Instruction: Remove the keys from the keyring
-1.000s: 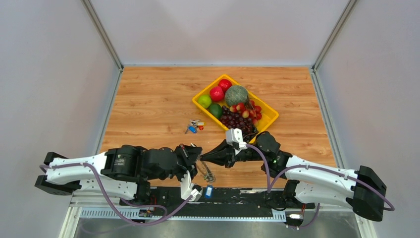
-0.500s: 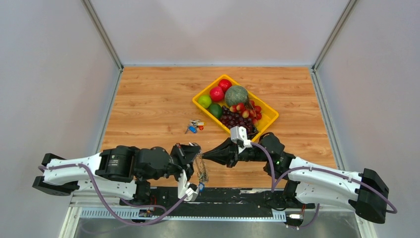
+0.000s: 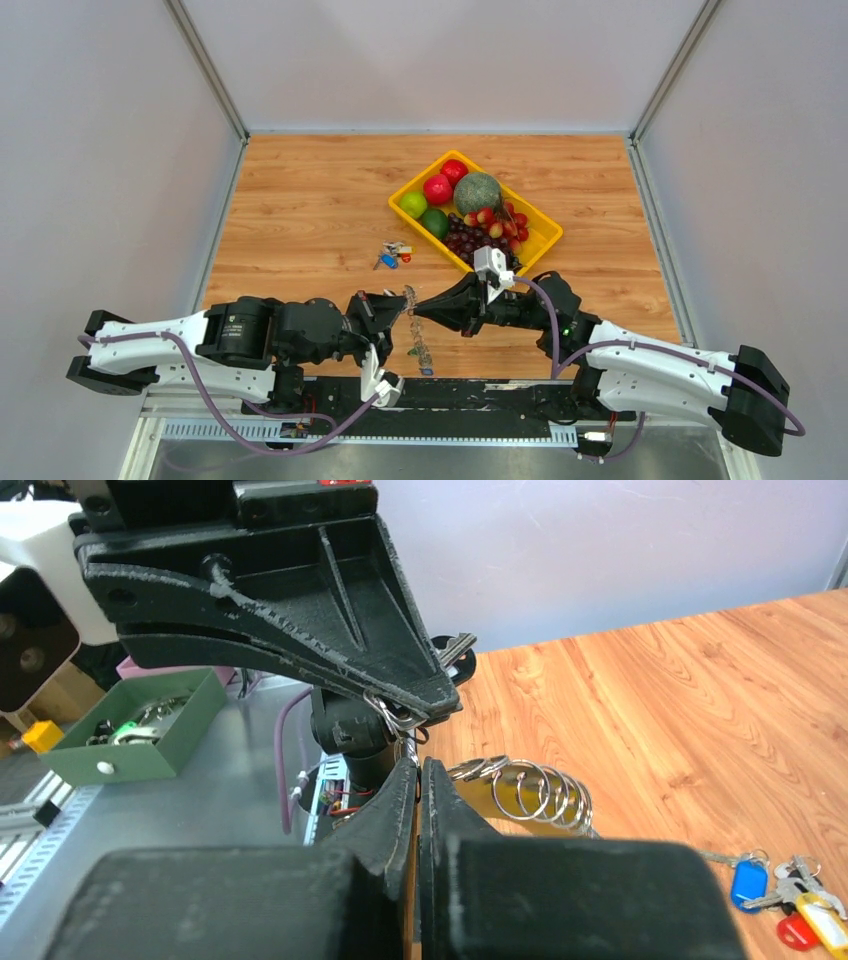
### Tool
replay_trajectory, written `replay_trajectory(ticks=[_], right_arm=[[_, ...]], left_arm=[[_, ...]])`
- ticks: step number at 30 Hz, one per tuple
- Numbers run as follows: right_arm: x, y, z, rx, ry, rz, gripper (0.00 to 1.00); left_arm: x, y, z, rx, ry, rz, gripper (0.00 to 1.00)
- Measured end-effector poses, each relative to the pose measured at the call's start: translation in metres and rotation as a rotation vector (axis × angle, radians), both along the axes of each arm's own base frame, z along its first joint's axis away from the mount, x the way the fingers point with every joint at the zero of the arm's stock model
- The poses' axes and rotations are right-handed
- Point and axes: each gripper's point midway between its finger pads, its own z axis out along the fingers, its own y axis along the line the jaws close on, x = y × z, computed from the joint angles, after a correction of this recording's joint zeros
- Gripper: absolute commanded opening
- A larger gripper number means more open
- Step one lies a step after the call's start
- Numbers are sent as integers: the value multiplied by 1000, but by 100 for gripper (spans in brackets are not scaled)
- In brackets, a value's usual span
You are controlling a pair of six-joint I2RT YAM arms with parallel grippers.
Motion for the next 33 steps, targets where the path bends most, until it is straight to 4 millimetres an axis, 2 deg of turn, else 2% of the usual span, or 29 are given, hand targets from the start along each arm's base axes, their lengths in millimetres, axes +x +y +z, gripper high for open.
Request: replay_trajectory(ticks=[8, 16, 33], right_arm=[[7, -2, 5, 59, 152, -44, 0], [18, -8, -12, 112, 298, -151, 0], [31, -18, -9, 196, 387, -309, 0]], left_arm=[[2, -2, 1, -10, -6, 15, 0], [8, -10, -15, 19, -20, 44, 0], [10, -22, -15, -21, -32, 67, 0]])
